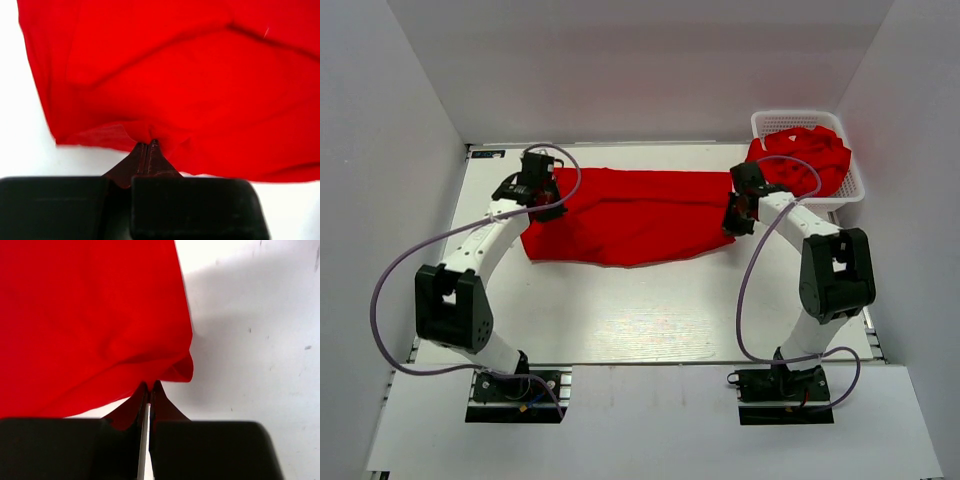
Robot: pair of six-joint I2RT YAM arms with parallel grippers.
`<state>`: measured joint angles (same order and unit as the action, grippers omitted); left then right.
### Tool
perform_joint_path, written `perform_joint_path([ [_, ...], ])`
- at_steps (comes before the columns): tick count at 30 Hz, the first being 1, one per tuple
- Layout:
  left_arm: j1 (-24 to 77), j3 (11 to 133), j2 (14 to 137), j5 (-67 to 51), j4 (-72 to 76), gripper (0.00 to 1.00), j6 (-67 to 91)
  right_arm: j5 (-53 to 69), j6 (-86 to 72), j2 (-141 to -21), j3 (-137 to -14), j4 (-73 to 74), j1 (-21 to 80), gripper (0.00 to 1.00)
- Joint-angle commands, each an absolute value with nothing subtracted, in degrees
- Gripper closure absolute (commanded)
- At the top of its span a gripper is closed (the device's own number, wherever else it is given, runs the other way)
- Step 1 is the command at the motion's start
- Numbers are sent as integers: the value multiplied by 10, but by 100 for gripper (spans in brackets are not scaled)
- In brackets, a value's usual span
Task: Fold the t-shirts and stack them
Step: Grap the side of the flattened tshirt closest away from the robot with both arms, then fold the other side of the tshirt into a rectangle
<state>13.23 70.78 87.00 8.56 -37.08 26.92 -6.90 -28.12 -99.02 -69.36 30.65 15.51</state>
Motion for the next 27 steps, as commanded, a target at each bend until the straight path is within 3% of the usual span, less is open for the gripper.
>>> perform_joint_path([
  [1,128,767,899,114,-349,100,253,-84,-263,-1018,-766,328,152,100],
  [8,117,875,968,141,-347,100,207,-113,-252,-1065,-861,366,151,100],
  [15,99,882,986,136,-271,100,144,-130,-239,-1114,-939,390,150,100],
  [27,78,999,1101,113,-250,100,89,-155,-232,-1160,-1017,403,142,100],
])
